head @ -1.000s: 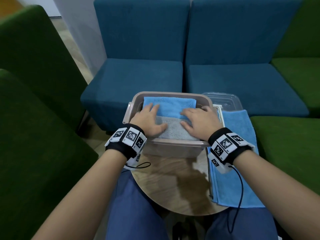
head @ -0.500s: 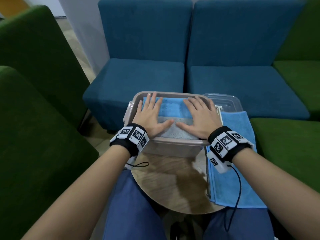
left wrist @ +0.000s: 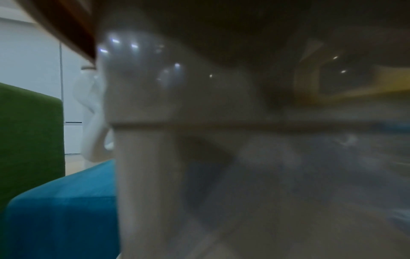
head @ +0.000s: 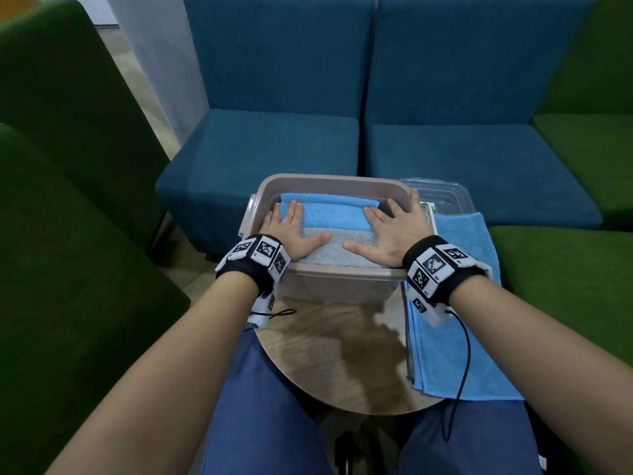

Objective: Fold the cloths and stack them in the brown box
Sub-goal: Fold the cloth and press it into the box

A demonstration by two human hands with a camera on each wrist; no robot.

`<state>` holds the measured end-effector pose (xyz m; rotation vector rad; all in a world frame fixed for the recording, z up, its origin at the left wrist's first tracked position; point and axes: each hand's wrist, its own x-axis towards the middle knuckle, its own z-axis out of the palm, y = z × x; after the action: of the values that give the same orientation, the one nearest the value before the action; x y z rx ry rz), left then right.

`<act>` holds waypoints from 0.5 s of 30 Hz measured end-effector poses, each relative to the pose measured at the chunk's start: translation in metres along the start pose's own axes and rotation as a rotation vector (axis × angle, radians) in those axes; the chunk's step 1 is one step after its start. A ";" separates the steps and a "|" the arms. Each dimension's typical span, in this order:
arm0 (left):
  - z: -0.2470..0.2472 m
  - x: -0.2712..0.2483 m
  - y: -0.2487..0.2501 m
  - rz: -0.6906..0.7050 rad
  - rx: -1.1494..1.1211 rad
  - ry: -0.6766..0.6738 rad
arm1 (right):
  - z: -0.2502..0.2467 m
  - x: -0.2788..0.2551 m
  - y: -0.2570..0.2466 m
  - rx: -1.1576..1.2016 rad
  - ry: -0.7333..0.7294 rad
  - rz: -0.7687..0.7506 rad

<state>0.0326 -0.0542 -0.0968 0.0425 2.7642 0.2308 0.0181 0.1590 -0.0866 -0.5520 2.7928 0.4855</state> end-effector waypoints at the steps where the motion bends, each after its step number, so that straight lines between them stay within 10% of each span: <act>1: -0.001 -0.005 -0.001 0.015 -0.005 0.050 | -0.001 -0.002 0.001 0.043 0.024 0.000; 8: 0.003 -0.042 -0.006 -0.097 0.033 0.492 | -0.004 -0.040 -0.021 0.436 0.160 -0.061; 15: 0.004 -0.019 -0.005 -0.201 -0.207 0.537 | 0.002 -0.018 -0.020 0.443 0.282 -0.017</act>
<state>0.0520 -0.0597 -0.0949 -0.4057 3.2216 0.5397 0.0431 0.1483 -0.0884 -0.5746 3.0157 -0.2357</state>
